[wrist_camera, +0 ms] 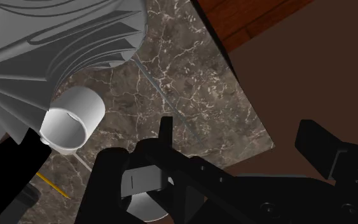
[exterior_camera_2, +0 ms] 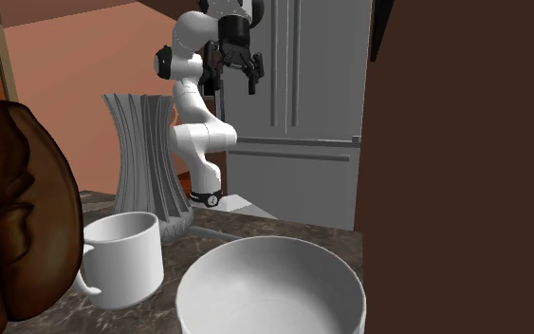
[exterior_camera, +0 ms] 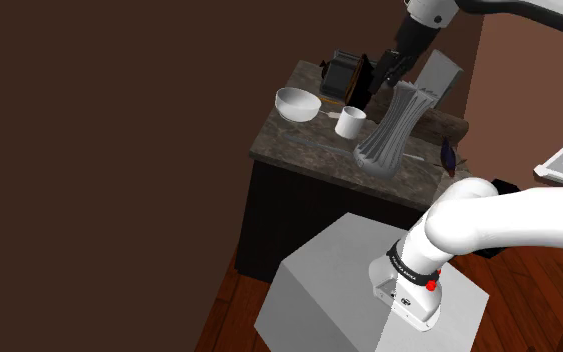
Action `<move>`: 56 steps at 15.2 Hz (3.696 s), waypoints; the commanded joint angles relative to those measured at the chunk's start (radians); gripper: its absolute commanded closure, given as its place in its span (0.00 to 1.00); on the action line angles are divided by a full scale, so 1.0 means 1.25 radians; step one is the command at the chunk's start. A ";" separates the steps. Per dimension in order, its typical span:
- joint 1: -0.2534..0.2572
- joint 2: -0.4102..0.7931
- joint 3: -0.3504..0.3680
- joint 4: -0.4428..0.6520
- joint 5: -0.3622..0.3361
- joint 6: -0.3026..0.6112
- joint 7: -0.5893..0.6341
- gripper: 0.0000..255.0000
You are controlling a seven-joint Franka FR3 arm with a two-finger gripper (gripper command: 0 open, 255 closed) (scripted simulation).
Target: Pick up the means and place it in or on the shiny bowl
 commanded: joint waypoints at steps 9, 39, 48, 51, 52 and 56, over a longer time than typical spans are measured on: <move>0.038 0.133 -0.115 -0.073 -0.043 0.161 -0.210 0.00; 0.113 0.585 -0.282 -0.076 -0.004 0.519 -0.620 0.00; 0.113 0.585 -0.282 -0.076 -0.004 0.519 -0.620 1.00; 0.113 0.571 -0.281 -0.067 -0.009 0.496 -0.617 1.00; 0.113 0.564 -0.280 -0.062 -0.011 0.485 -0.615 1.00; 0.112 0.538 -0.276 -0.041 -0.018 0.439 -0.610 1.00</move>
